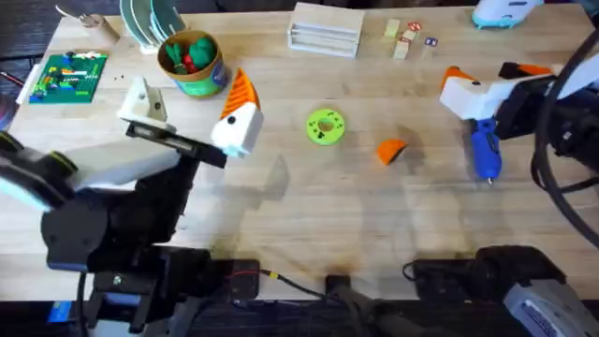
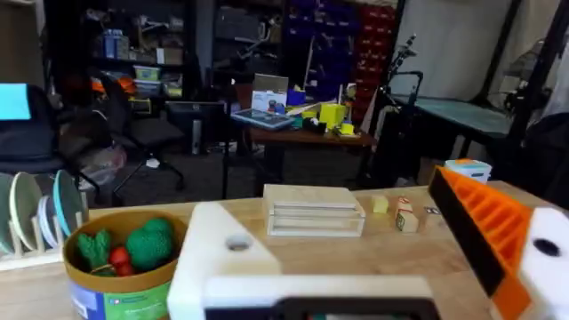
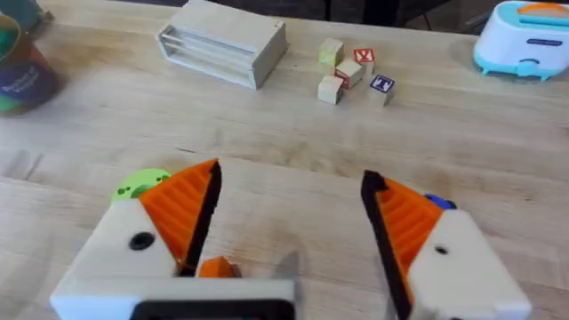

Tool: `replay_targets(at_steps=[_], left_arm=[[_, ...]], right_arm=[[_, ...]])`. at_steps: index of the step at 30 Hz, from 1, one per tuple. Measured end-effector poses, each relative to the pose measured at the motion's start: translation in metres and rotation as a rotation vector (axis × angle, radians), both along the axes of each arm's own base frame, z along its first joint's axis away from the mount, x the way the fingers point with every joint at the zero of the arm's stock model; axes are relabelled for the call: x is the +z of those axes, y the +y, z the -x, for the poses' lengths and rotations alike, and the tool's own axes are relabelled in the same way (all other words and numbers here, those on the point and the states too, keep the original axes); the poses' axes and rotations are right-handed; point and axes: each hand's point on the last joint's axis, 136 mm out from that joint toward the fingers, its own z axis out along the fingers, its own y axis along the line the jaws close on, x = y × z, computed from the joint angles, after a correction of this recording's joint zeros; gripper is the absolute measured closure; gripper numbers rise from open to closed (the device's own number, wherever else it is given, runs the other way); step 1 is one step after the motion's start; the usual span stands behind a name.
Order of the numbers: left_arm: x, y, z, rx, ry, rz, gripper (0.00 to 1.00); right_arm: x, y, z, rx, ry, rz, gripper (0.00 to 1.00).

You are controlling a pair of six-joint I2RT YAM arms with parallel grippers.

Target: Pick up the gripper from the table and insert it into the empty holder that is missing its gripper. Then pick up a screw, insert it into the mounting hole, and use the screwdriver to tighten it. Finally, clean up the table by picking up the vegetable and placing it into the bucket.

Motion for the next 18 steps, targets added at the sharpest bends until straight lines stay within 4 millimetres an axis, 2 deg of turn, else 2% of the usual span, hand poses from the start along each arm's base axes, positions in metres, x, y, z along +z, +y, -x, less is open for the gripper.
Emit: replay_targets(at_steps=[7, 13, 18], left_arm=[[-0.007, 0.001, 0.014, 0.000, -0.082, 0.006, 0.008], [-0.022, 0.000, 0.011, -0.001, -0.041, 0.003, 0.007], [-0.055, -0.001, 0.004, -0.004, 0.098, -0.007, 0.008]], right_arm=[[0.000, 0.000, 0.000, 0.000, 0.000, 0.000, 0.010], [0.000, 0.000, 0.000, 0.000, 0.000, 0.000, 0.010], [0.000, 0.000, 0.000, 0.000, 0.000, 0.000, 0.010]])
